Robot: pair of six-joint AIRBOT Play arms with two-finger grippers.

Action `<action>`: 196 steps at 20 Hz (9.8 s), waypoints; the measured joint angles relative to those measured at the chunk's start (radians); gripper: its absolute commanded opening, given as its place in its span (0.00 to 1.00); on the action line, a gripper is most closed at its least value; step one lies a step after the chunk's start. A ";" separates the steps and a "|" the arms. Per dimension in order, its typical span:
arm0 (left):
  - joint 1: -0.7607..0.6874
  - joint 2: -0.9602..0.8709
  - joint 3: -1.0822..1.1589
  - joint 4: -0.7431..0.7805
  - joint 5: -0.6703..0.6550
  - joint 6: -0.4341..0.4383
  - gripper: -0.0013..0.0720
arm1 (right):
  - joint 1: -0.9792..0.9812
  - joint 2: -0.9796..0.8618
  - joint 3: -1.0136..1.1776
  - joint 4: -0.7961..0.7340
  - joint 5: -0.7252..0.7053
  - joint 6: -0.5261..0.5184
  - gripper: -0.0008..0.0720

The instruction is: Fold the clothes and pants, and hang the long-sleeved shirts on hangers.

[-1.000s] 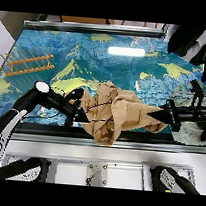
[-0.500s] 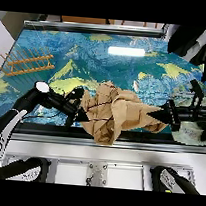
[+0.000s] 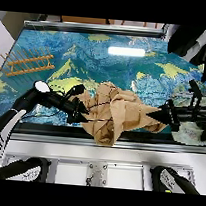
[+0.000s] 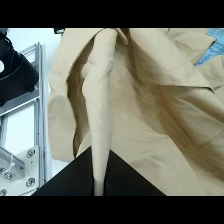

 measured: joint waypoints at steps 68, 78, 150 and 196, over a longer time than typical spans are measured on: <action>0.264 0.294 0.364 0.401 0.211 -1.321 0.04 | 0.330 0.283 0.045 -0.097 -0.187 0.547 0.02; 0.259 0.051 0.755 0.402 -0.105 -1.331 0.04 | 0.392 0.277 0.045 0.241 -0.179 0.519 0.02; -0.198 0.018 0.746 0.377 0.087 -1.373 0.04 | -0.730 -0.035 0.924 -0.932 -1.249 1.234 0.40; -0.137 0.188 0.368 0.399 0.272 -1.316 0.04 | 0.840 -0.152 0.500 -0.609 -0.616 1.019 0.03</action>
